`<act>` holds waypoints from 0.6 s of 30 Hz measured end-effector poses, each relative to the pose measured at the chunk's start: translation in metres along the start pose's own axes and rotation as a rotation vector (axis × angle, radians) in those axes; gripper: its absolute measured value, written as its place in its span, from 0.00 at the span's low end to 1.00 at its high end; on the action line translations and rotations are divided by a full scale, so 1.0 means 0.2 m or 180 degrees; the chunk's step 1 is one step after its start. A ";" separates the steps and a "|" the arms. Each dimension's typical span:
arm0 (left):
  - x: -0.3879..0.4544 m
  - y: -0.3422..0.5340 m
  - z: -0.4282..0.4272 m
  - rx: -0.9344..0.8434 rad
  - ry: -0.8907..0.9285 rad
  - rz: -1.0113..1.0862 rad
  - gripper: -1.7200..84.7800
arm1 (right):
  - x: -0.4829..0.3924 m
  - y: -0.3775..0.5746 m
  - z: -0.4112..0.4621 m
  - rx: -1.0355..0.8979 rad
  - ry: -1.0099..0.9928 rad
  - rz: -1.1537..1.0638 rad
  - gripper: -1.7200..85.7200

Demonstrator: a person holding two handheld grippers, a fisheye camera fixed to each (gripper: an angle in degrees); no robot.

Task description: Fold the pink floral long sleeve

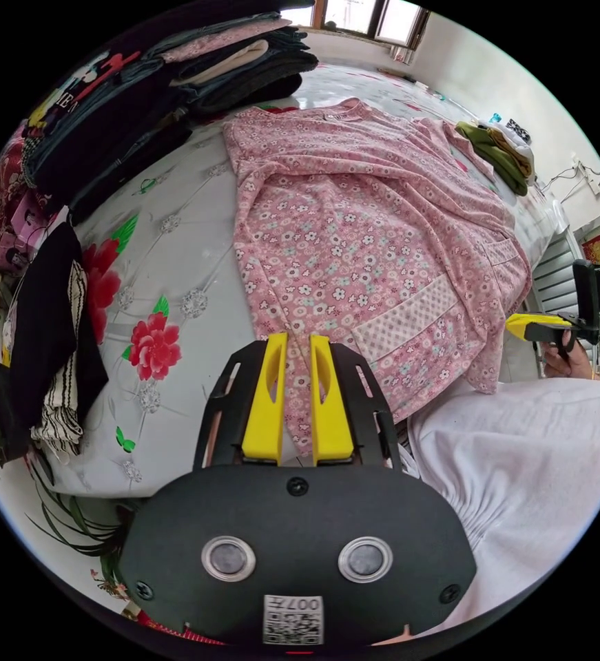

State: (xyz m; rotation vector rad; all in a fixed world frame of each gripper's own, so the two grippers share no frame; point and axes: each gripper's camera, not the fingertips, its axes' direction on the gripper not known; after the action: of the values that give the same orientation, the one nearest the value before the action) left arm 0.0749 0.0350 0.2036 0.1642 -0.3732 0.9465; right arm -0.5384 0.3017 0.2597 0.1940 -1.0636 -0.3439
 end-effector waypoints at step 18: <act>-0.01 -0.13 -0.11 0.0030 0.0020 0.0032 0.08 | -0.20 0.05 0.26 -0.0441 0.0099 -0.0508 0.02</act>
State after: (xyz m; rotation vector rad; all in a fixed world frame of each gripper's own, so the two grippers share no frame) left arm 0.0999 0.0258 0.1842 0.1681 -0.3643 0.9586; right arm -0.6002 0.3270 0.2545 0.1602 -0.9920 -0.5550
